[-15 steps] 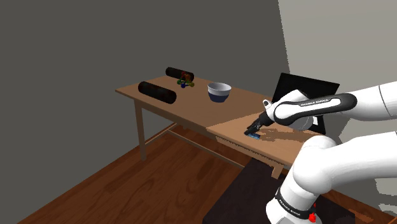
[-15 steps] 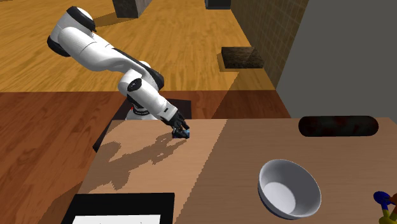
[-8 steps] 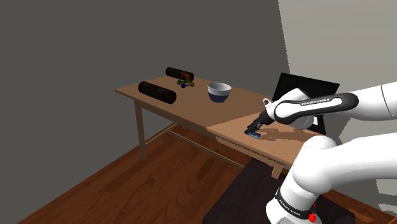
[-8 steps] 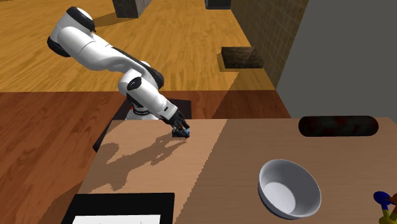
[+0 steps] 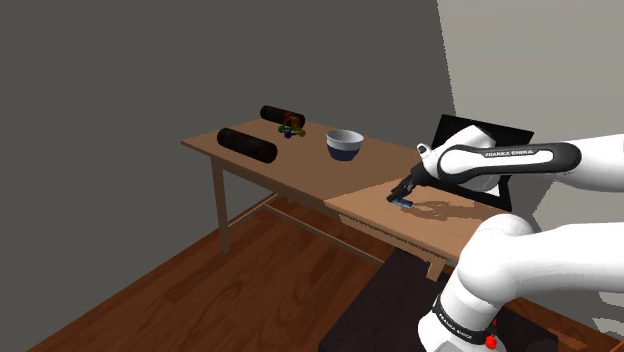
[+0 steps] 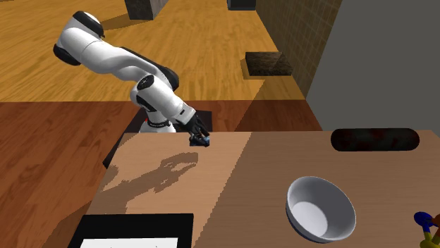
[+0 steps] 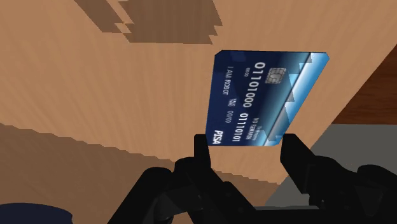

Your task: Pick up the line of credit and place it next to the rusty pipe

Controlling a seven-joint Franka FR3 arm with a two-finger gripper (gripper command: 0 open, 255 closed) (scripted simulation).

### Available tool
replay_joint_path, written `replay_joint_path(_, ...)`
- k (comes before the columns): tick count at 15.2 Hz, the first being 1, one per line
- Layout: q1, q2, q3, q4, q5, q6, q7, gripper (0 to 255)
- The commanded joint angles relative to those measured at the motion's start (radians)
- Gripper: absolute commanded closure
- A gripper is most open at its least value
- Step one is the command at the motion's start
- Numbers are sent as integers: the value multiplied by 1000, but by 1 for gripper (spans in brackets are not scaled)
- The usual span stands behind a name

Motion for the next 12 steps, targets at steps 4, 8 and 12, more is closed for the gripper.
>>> replay_joint_path(4, -10, -58, 61, 36, 22, -93, 30, 255)
replay_joint_path(8, -10, -94, 103, 69, 41, -158, 51, 255)
replay_joint_path(12, -5, -121, 141, 106, 61, -219, 70, 255)
